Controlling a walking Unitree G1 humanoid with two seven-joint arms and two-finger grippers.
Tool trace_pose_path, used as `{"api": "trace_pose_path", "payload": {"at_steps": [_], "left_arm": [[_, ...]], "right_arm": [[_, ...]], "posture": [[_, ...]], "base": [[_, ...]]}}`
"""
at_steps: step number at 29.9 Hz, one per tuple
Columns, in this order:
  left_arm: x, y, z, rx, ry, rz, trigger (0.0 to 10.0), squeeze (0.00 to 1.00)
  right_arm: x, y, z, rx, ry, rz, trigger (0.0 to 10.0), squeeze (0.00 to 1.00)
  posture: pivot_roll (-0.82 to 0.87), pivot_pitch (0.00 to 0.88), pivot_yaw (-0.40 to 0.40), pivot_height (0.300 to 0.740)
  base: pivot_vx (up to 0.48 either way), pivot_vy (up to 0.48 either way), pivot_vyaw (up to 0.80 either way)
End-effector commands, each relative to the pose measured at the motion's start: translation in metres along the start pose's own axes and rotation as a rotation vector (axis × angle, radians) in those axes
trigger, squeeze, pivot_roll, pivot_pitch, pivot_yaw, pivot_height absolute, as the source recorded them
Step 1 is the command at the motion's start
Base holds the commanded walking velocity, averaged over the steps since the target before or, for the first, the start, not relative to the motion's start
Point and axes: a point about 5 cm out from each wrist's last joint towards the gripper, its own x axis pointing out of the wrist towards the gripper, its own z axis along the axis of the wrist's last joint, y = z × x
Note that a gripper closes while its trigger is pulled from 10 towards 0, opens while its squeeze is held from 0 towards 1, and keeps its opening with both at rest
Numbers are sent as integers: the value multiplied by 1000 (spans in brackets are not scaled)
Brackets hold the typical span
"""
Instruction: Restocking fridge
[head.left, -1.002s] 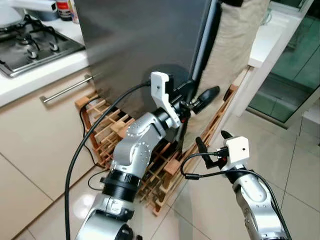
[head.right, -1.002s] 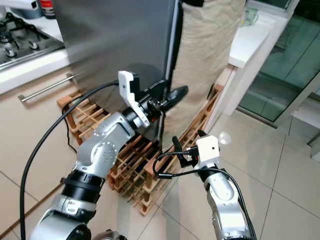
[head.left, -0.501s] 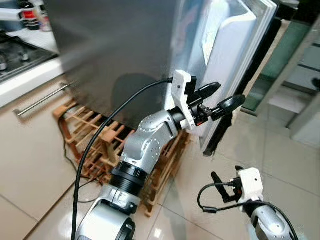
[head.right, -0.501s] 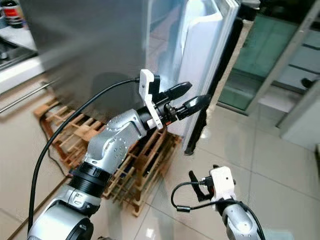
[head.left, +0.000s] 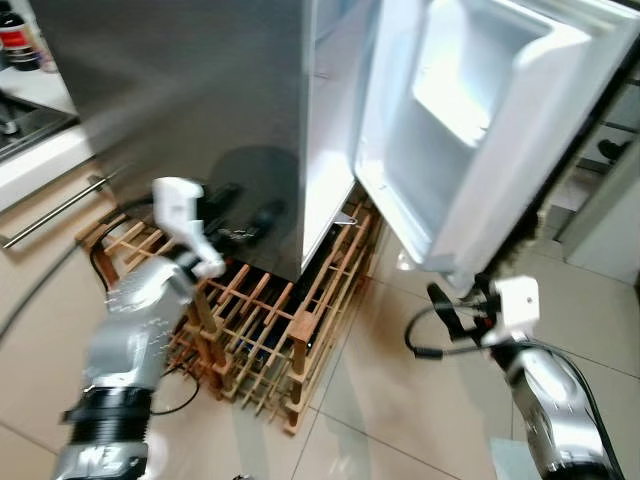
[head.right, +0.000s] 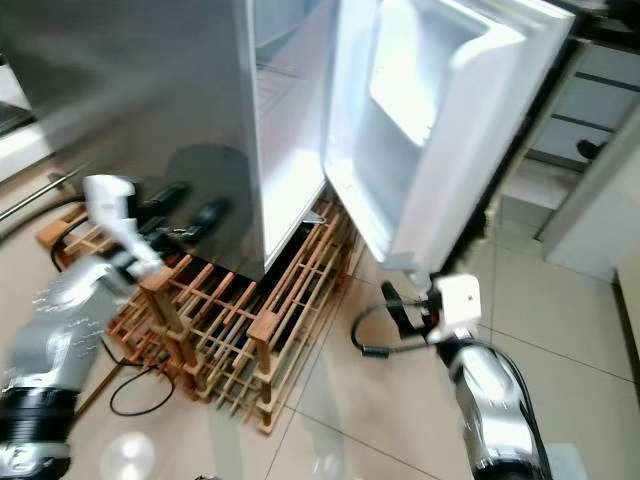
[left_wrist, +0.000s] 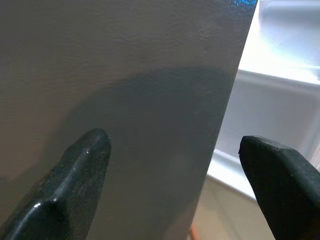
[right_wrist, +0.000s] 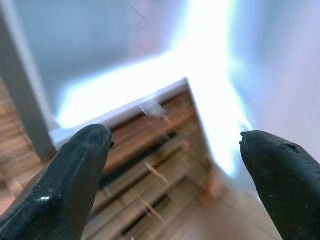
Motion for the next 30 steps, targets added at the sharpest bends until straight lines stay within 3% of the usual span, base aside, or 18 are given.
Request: {"api": "trace_pose_path", "payload": {"at_steps": [1,6,13,16,20,25,27,30], "left_arm": [[-7,5,1,4,6,38,10000,0],[-22,6,-5,0,24,103,10000,0],[-20,7,-25,46,45,338,10000,0],[-25,4,-42,33,96,423,10000,0],[-27,3,-46,20,106,439,10000,0],[-27,3,-49,32,108,457,10000,0],[-26,2,-50,35,108,461,10000,0],[-22,-1,-51,33,107,454,10000,0]], "right_arm": [[1,-7,3,6,-5,-18,10000,0],[16,-4,17,69,-25,34,10000,0],[32,-21,34,-23,-39,-9,10000,0],[32,-43,43,-94,-29,-78,10000,0],[26,-58,48,-112,-23,-115,10000,0],[9,-96,56,-191,6,-239,10000,0],[-1,-115,61,-252,26,-345,10000,0],[-24,-152,71,-389,77,-611,10000,0]], "posture": [[-34,0,-29,740],[-15,0,-40,740],[-6,0,-45,740],[-10,0,-51,740],[-18,0,-50,740],[-33,0,-41,740],[-35,0,-40,740],[-43,0,-37,740]], "base": [[0,0,0],[0,0,0],[0,0,0],[0,0,0],[0,0,0],[0,0,0],[0,0,0],[0,0,0]]}}
